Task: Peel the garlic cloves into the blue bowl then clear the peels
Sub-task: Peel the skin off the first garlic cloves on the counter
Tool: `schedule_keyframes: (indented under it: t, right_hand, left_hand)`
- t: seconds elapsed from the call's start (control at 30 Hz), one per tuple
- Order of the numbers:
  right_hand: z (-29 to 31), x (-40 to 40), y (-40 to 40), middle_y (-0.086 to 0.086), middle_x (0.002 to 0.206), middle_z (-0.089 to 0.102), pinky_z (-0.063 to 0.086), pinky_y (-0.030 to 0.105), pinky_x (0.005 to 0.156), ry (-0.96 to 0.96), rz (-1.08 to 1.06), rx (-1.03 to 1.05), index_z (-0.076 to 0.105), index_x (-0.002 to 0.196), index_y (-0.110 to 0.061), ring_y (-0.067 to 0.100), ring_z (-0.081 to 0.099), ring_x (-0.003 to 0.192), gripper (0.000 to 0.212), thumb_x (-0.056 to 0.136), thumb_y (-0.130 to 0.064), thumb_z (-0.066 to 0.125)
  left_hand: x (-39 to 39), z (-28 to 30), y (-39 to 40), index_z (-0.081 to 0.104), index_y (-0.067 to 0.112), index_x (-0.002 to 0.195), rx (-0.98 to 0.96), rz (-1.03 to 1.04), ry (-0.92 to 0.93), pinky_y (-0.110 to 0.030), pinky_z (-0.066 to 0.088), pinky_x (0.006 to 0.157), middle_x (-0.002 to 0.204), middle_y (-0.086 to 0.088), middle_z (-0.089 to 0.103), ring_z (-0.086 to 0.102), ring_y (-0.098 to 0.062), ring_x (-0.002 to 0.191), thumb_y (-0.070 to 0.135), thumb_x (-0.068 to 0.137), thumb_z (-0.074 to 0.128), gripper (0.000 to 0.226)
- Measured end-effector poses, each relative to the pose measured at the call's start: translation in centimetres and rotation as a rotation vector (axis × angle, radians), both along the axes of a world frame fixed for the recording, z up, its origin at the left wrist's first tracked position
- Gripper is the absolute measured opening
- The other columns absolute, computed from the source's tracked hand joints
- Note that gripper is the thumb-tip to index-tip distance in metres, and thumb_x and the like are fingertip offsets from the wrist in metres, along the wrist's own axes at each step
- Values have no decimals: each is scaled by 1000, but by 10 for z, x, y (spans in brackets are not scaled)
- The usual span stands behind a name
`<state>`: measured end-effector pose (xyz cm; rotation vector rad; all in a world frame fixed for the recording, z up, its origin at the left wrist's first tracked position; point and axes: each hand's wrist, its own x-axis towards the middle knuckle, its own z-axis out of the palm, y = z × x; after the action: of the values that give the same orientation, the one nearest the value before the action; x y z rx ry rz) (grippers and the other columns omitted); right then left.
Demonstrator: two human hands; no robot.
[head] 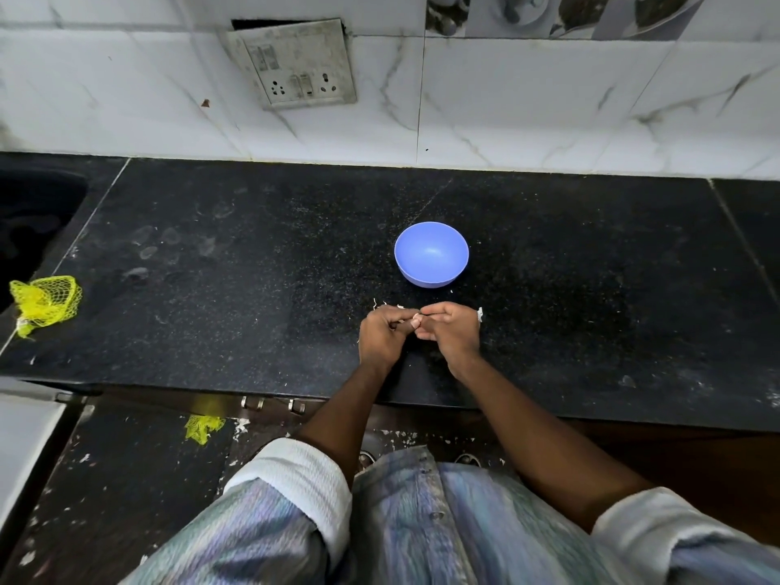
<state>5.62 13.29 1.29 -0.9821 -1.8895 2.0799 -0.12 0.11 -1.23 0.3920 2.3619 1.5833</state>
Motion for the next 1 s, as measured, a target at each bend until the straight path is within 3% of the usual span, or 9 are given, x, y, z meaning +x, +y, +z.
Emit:
schedule_keyframes:
  t: [0.23, 0.33, 0.5, 0.7, 0.83, 1.0]
  right_hand:
    - [1, -2, -2, 14, 80, 77, 63, 33, 73, -35, 73, 59, 76, 93, -3, 24, 75, 73, 10, 84, 1, 78]
    - [-1, -5, -4, 8, 72, 76, 63, 37, 67, -62, 104, 199, 77, 87, -7, 21, 72, 65, 3, 86, -9, 80]
    - [0, -16, -12, 4, 63, 73, 64, 38, 62, -141, 186, 378, 76, 78, -10, 17, 71, 56, 15, 92, -9, 71]
    - [0, -19, -17, 5, 70, 74, 58, 25, 59, -188, 190, 234, 74, 86, -6, 10, 66, 59, 16, 98, -8, 62]
    - [0, -20, -18, 7, 74, 71, 54, 26, 59, -209, 199, 122, 71, 94, 1, 11, 63, 62, 17, 100, -9, 59]
    - [-2, -21, -16, 9, 75, 71, 53, 27, 59, -233, 168, 62, 72, 95, 2, 13, 63, 62, 12, 96, -5, 62]
  left_hand:
    - [-1, 5, -1, 81, 24, 85, 136, 147, -205, -37, 64, 83, 82, 3, 80, 78, -17, 81, 9, 81, 89, 17]
    - [-3, 0, -1, 83, 22, 88, 157, 191, -259, -38, 63, 89, 85, 3, 81, 79, -19, 86, 11, 83, 88, 13]
    - [-4, -8, -1, 84, 10, 102, 185, 246, -281, -38, 61, 95, 93, 0, 82, 78, -17, 93, 9, 90, 80, 12]
    - [-6, -12, -1, 84, 13, 100, 200, 282, -334, -38, 62, 91, 97, -2, 81, 77, -18, 93, 8, 92, 77, 11]
    - [-9, -10, -2, 83, 17, 97, 235, 287, -400, -38, 62, 88, 95, -1, 81, 77, -23, 95, 7, 96, 72, 16]
    - [-13, -11, -13, 82, 15, 94, 211, 331, -389, -29, 53, 68, 80, -1, 79, 64, -10, 69, 8, 95, 74, 11]
